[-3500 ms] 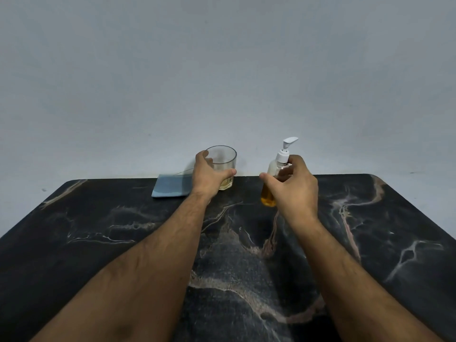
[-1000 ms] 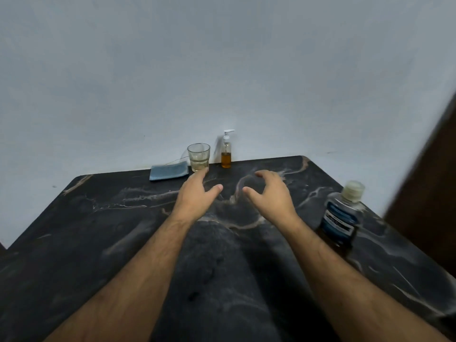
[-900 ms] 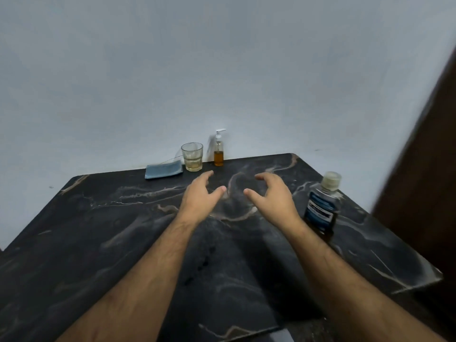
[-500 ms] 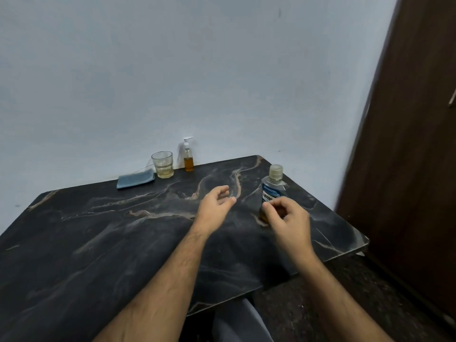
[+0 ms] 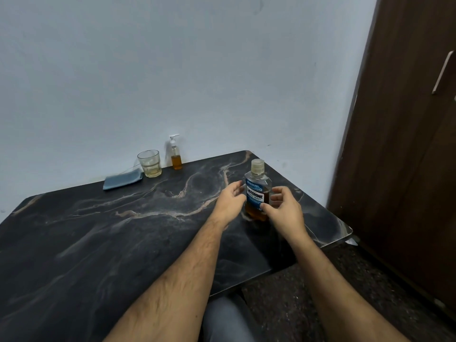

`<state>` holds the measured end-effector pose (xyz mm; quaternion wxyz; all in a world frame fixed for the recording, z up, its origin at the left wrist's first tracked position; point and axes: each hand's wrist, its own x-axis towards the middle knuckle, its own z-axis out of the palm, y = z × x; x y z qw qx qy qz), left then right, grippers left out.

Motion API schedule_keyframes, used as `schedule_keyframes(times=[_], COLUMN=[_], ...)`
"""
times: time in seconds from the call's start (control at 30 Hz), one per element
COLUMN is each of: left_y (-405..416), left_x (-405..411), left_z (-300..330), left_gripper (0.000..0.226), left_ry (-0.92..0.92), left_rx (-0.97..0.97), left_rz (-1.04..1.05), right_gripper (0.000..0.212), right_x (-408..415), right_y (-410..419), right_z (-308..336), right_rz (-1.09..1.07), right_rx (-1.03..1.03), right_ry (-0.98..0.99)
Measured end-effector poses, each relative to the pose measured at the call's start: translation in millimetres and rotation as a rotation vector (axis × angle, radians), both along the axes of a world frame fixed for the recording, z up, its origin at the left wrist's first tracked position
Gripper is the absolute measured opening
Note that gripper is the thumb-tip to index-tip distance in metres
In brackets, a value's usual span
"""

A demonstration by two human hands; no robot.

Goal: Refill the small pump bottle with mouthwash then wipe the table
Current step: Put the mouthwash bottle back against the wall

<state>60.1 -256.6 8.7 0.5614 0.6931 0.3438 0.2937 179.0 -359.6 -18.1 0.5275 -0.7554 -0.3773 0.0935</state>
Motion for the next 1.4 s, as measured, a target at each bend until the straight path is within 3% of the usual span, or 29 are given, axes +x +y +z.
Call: schedule_keyframes(times=[0.4, 0.77, 0.93, 1.4], left_y=[0.7, 9.6, 35.4, 168.8], left_x=[2.2, -10.7, -23.4, -27.8], left_z=[-11.0, -15.4, -8.0, 6.9], left_gripper=[0.042, 0.045, 0.046, 0.059], left_ry=[-0.007, 0.014, 0.033, 0.024], left_rx=[0.016, 0.165, 0.217, 0.123], left_rz=[0.027, 0.134, 0.181, 0.223], right_gripper=[0.027, 0.027, 0.026, 0.032], right_x=[1.2, 0.4, -3.6, -0.8], right_y=[12.5, 36.7, 71.0, 228.2], right_z=[-4.6, 6.3, 18.4, 28.0], right_rz=[0.014, 0.089, 0.149, 0.23], right_rx=[0.036, 0.101, 0.101, 0.084], right_ry=[0.007, 0.089, 0.067, 0.125])
